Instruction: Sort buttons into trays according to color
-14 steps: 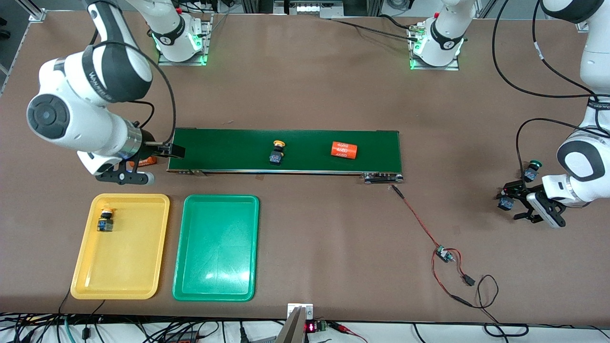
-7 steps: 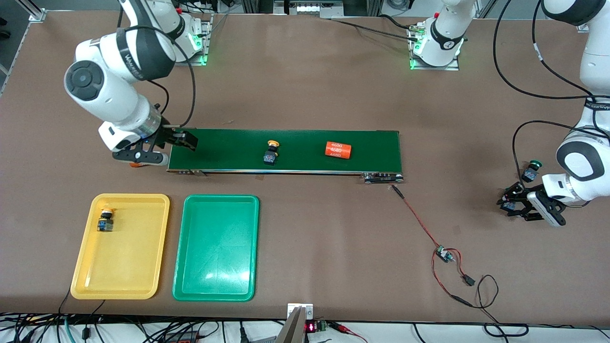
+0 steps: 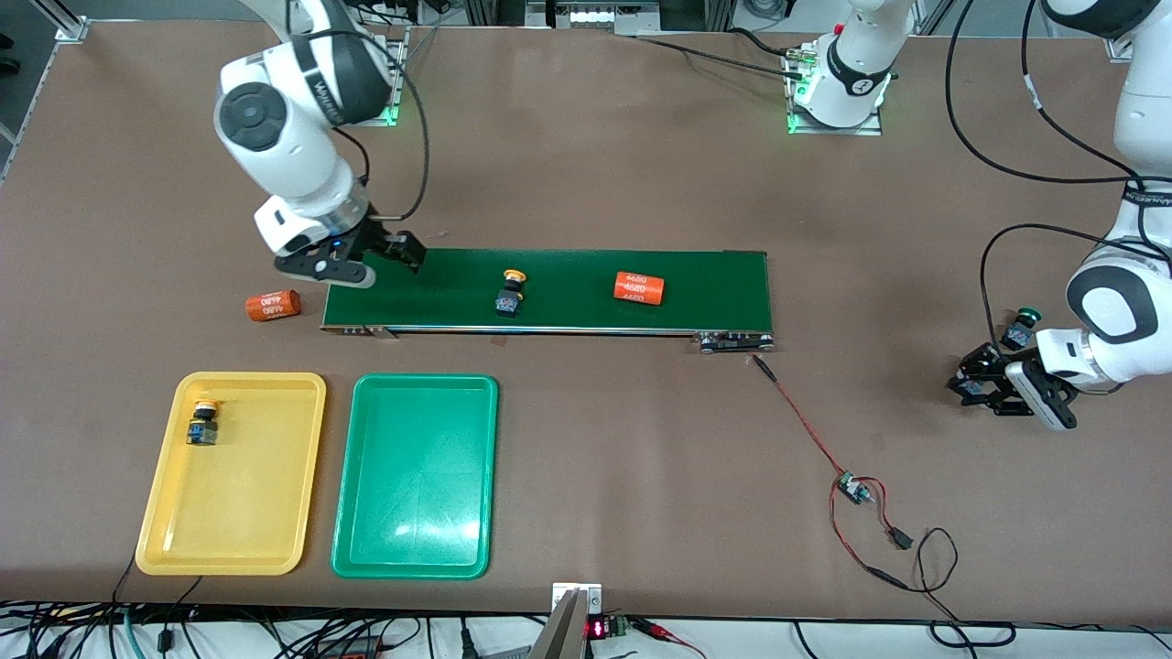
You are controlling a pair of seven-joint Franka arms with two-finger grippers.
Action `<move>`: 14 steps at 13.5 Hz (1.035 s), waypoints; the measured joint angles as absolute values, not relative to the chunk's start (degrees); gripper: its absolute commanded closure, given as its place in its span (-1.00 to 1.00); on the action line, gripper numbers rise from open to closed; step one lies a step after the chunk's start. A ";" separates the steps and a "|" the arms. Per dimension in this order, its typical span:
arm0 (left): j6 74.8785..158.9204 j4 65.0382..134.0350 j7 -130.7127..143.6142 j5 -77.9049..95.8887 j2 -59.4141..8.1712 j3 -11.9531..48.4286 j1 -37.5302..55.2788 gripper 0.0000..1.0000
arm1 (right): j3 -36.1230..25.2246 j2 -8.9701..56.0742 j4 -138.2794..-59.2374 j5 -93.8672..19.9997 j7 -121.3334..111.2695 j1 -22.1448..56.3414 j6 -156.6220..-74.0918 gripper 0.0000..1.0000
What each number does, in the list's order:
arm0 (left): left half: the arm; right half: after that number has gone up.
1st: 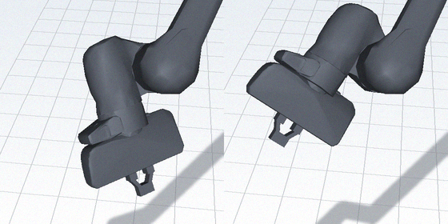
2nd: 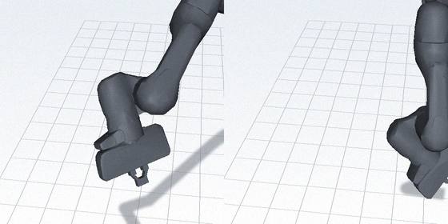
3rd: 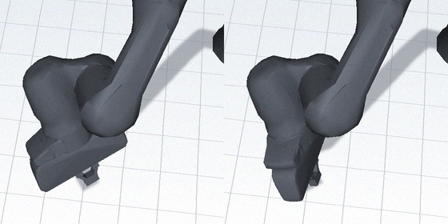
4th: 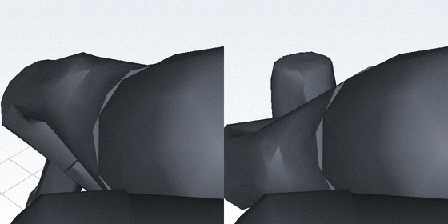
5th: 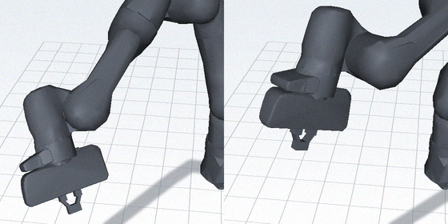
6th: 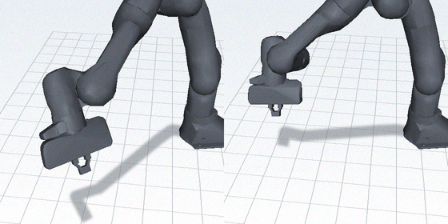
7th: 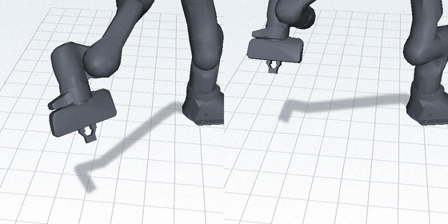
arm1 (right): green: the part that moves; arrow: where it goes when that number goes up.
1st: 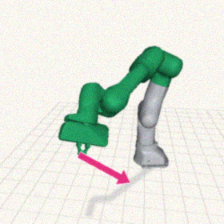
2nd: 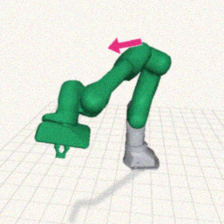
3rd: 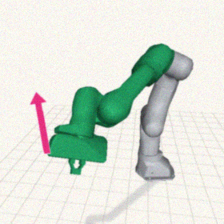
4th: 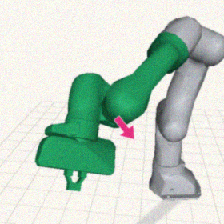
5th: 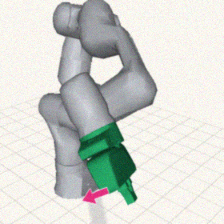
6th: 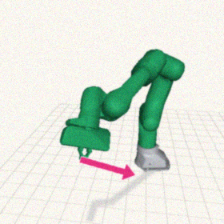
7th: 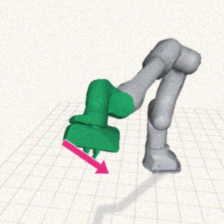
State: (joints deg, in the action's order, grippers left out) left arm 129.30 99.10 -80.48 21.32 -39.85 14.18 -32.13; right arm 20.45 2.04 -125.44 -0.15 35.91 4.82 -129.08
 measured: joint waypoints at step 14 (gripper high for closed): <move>119.54 115.33 -25.04 19.01 -12.03 15.10 -2.49 1.00 | 23.96 7.93 -127.58 8.99 48.96 5.62 -137.15 -1.00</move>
State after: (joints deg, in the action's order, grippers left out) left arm 119.54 115.33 -25.04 19.01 -12.03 15.10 -2.49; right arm 23.96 7.93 -127.58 8.99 48.96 5.62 -137.15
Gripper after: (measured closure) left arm 0.577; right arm 0.000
